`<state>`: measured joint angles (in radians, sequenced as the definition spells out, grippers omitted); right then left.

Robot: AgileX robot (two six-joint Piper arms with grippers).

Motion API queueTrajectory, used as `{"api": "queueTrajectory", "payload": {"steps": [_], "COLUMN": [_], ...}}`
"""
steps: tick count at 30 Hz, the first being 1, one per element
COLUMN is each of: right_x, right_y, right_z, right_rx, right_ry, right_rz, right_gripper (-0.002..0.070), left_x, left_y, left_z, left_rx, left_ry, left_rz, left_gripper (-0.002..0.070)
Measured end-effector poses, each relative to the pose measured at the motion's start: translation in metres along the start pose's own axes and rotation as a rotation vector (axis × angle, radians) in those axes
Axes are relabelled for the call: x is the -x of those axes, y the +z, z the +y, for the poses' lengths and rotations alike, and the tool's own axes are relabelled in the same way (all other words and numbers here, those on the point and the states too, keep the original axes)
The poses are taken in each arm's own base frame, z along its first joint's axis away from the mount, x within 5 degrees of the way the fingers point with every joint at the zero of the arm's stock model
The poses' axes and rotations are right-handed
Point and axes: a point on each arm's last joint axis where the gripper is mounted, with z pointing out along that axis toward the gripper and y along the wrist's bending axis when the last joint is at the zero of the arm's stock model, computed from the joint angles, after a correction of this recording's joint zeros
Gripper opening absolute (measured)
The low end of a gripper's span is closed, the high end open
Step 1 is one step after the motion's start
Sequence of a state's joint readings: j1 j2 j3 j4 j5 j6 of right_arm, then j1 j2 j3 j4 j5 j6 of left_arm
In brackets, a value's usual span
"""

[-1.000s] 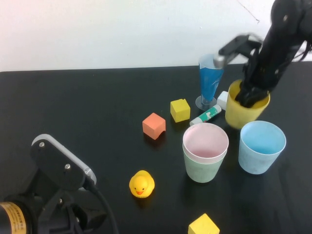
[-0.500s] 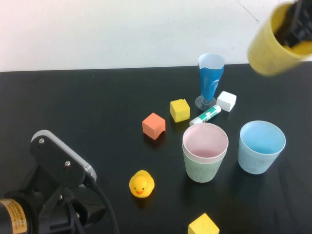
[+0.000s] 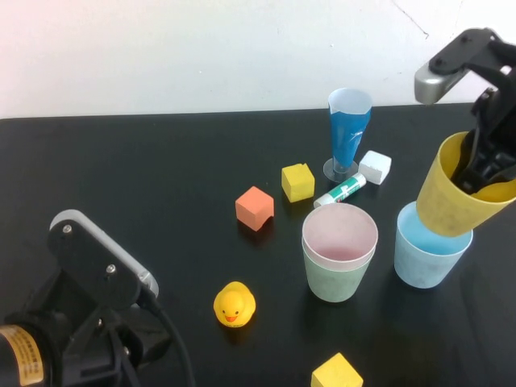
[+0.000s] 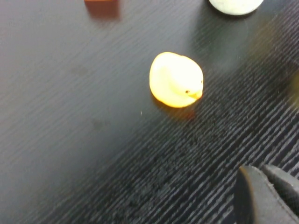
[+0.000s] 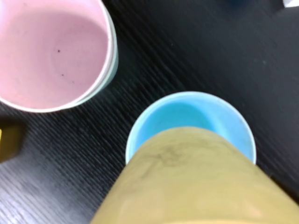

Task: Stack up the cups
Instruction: Place the yellow cup on the blue cup, then pick up the blue cup, then place the blue cup on the pink cup

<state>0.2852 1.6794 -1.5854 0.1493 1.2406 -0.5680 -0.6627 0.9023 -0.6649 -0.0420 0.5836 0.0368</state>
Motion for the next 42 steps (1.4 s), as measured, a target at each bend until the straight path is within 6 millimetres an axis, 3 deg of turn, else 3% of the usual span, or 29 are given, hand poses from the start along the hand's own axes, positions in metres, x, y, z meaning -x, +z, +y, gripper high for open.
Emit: {"api": "queueTrajectory", "payload": {"steps": [6,8,14,18,21,25,26,30,36,38,42], "right_x": [0.004,0.005,0.009,0.011,0.011,0.011,0.012,0.017,0.029,0.029,0.035], "right_y": [0.025,0.034,0.061,0.079,0.091,0.096,0.094,0.068,-0.015,-0.039,-0.054], "right_z": [-0.007,-0.009,-0.016,-0.021,-0.024,-0.025,-0.025,-0.023,-0.014,-0.004,0.026], "right_rx": [0.029,0.039,0.057,0.064,0.076,0.076,0.070,0.038,-0.058,-0.073,-0.053], "right_ry": [0.005,0.009,0.023,0.030,0.034,0.036,0.035,0.022,-0.017,-0.036,-0.121], "right_rz": [0.053,0.071,0.105,0.121,0.143,0.144,0.137,0.083,-0.101,-0.163,-0.200], "right_gripper": [0.0072,0.0115,0.0337,0.0386,0.0340,0.0115,0.0081,0.0074,0.0074,0.0074,0.0073], "left_x": [-0.004,-0.006,-0.017,-0.022,-0.022,-0.022,-0.022,-0.023,-0.023,-0.021,-0.018], "left_y": [0.001,0.002,0.008,0.010,0.010,0.010,0.010,0.010,0.010,0.010,0.011], "left_z": [0.000,0.000,0.000,0.000,0.000,0.000,0.000,0.000,0.000,0.000,0.001], "left_rx": [-0.001,-0.001,0.000,0.000,0.000,0.000,0.000,0.000,0.002,0.003,0.005], "left_ry": [-0.001,-0.007,-0.024,-0.024,-0.024,-0.024,-0.024,-0.024,-0.021,-0.019,-0.017], "left_rz": [0.037,0.043,0.079,0.096,0.098,0.098,0.098,0.102,0.101,0.089,0.055], "left_gripper": [0.0001,0.0001,0.0001,0.0001,0.0001,0.0001,0.0001,0.0001,0.0001,0.0001,0.0001]}}
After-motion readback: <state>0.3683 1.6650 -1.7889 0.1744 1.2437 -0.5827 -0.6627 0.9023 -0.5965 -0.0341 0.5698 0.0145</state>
